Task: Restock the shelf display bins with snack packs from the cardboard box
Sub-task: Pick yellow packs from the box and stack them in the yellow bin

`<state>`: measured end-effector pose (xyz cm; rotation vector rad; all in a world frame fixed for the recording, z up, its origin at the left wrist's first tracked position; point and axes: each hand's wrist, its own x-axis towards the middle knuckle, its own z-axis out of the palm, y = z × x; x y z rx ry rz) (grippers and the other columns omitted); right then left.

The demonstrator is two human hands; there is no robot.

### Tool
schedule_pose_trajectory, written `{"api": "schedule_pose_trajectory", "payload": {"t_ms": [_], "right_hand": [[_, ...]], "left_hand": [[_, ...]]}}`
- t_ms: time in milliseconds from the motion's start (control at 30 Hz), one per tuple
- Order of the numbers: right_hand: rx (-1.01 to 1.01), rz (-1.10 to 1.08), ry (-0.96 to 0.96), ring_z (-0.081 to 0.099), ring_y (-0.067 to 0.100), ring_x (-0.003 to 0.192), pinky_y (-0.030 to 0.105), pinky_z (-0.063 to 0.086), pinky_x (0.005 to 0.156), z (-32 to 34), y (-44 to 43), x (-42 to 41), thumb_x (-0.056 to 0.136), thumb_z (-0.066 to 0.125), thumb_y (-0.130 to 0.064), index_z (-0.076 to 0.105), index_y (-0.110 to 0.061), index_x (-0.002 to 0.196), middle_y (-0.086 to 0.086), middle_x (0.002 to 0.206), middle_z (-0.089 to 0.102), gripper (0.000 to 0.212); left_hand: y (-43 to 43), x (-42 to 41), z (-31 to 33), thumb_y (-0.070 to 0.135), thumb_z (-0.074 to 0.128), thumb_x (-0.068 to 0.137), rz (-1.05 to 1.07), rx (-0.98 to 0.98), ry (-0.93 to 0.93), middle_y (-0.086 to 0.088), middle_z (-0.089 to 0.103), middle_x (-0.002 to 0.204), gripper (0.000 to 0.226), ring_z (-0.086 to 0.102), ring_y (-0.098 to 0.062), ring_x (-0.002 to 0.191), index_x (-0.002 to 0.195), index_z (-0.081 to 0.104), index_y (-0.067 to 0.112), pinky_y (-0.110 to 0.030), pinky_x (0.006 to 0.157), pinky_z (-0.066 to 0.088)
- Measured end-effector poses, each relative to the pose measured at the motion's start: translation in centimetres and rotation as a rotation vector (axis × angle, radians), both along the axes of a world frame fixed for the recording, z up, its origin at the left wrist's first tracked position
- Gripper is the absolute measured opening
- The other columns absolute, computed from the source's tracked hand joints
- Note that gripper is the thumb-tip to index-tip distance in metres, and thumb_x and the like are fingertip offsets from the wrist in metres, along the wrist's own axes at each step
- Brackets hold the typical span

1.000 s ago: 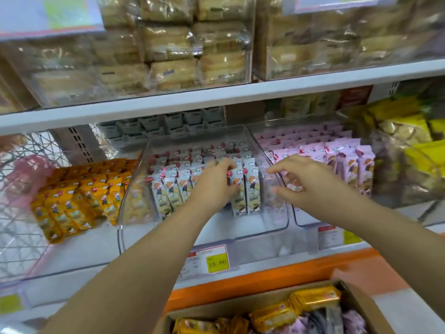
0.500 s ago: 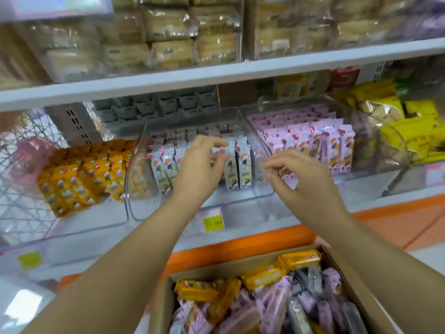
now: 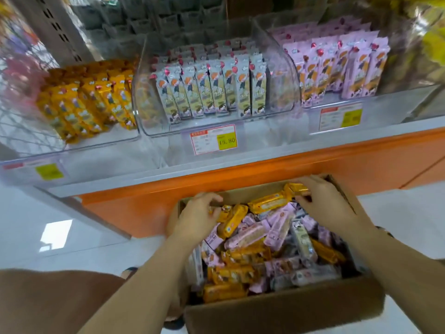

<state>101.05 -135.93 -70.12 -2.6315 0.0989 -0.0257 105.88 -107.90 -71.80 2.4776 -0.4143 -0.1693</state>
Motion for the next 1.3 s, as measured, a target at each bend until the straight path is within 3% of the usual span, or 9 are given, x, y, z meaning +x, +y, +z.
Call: {"api": "schedule_pose_trajectory", "payload": {"t_ms": [67, 133, 333, 467, 633, 733, 900, 1133, 1300], "right_hand": [[-0.057, -0.032, 0.126, 0.046, 0.031, 0.123, 0.045, 0.041, 0.099, -1.9, -0.8, 0.5, 0.090, 0.063, -0.013, 0.045, -0.014, 0.139, 0.013, 0.144, 0.042, 0.052], [-0.135, -0.056, 0.157, 0.032, 0.034, 0.135, 0.046, 0.037, 0.104, -3.1, -1.2, 1.1, 0.089, 0.064, -0.014, 0.042, -0.013, 0.141, 0.012, 0.148, 0.037, 0.057], [-0.280, -0.070, 0.117, 0.044, 0.039, 0.122, 0.047, 0.042, 0.095, -4.3, -1.4, 2.1, 0.085, 0.064, -0.005, 0.046, -0.014, 0.137, 0.015, 0.134, 0.044, 0.056], [-0.388, -0.020, -0.041, 0.059, 0.045, 0.079, 0.050, 0.052, 0.063, -5.2, -1.3, 1.7, 0.055, 0.080, 0.010, 0.069, -0.005, 0.095, 0.023, 0.092, 0.059, 0.045], [-0.335, 0.027, -0.138, 0.062, 0.038, 0.068, 0.045, 0.049, 0.060, -4.4, -0.8, 1.3, 0.057, 0.085, 0.002, 0.069, -0.010, 0.071, 0.015, 0.088, 0.063, 0.024], [-0.387, 0.070, -0.116, 0.065, 0.037, 0.077, 0.046, 0.049, 0.065, -4.7, -0.3, 1.0, 0.058, 0.088, -0.007, 0.071, -0.012, 0.082, 0.013, 0.096, 0.067, 0.030], [-0.520, 0.034, -0.045, 0.065, 0.038, 0.081, 0.047, 0.051, 0.064, -5.4, -1.4, 0.9, 0.044, 0.090, 0.004, 0.073, -0.011, 0.098, 0.013, 0.092, 0.070, 0.059], [-0.649, 0.100, -0.030, 0.059, 0.036, 0.073, 0.043, 0.047, 0.061, -5.7, -1.7, 1.4, 0.037, 0.087, 0.006, 0.073, -0.014, 0.080, 0.012, 0.083, 0.064, 0.049], [-0.560, 0.161, -0.075, 0.063, 0.032, 0.077, 0.040, 0.047, 0.064, -4.9, -1.7, 1.2, 0.044, 0.094, -0.012, 0.072, -0.015, 0.092, 0.006, 0.089, 0.072, 0.054]], "left_hand": [[1.0, 0.4, -1.9, 0.024, 0.057, 0.087, -0.010, 0.187, 0.012, 0.003, 0.060, 0.120, 0.025, 0.056, -0.019, 0.113, 0.111, 0.064, 0.028, -0.035, 0.100, 0.041], [1.4, 0.6, -2.9, 0.025, 0.059, 0.087, -0.033, 0.343, 0.010, 0.005, 0.057, 0.128, 0.032, 0.053, -0.021, 0.119, 0.118, 0.060, 0.032, -0.043, 0.104, 0.038], [0.9, 1.5, -3.7, 0.028, 0.057, 0.090, -0.042, 0.615, -0.031, 0.003, 0.052, 0.135, 0.043, 0.041, -0.023, 0.127, 0.132, 0.049, 0.033, -0.038, 0.108, 0.032], [0.7, 1.7, -3.3, 0.034, 0.056, 0.091, -0.063, 0.742, -0.051, 0.001, 0.049, 0.136, 0.043, 0.037, -0.025, 0.128, 0.133, 0.049, 0.033, -0.038, 0.108, 0.026], [-0.2, 1.2, -2.2, 0.047, 0.064, 0.084, -0.025, 0.529, -0.050, 0.009, 0.051, 0.125, 0.035, 0.052, -0.018, 0.115, 0.117, 0.057, 0.038, -0.039, 0.101, 0.038], [-1.2, 0.3, -1.8, 0.042, 0.067, 0.084, -0.065, 0.377, 0.112, 0.006, 0.049, 0.129, 0.043, 0.056, -0.016, 0.111, 0.124, 0.056, 0.029, -0.036, 0.093, 0.048], [-1.3, -1.2, -2.7, 0.042, 0.061, 0.090, -0.208, 0.428, 0.370, -0.004, 0.037, 0.149, 0.063, 0.048, -0.024, 0.126, 0.146, 0.036, 0.026, -0.039, 0.099, 0.045], [-1.3, -0.4, -2.5, 0.043, 0.056, 0.094, -0.190, 0.235, 0.521, -0.001, 0.038, 0.149, 0.053, 0.041, -0.018, 0.133, 0.141, 0.043, 0.023, -0.027, 0.102, 0.035], [-1.8, 0.2, -2.8, 0.041, 0.059, 0.092, -0.176, 0.215, 0.532, -0.002, 0.041, 0.148, 0.049, 0.042, -0.020, 0.132, 0.138, 0.047, 0.026, -0.027, 0.098, 0.037]]}}
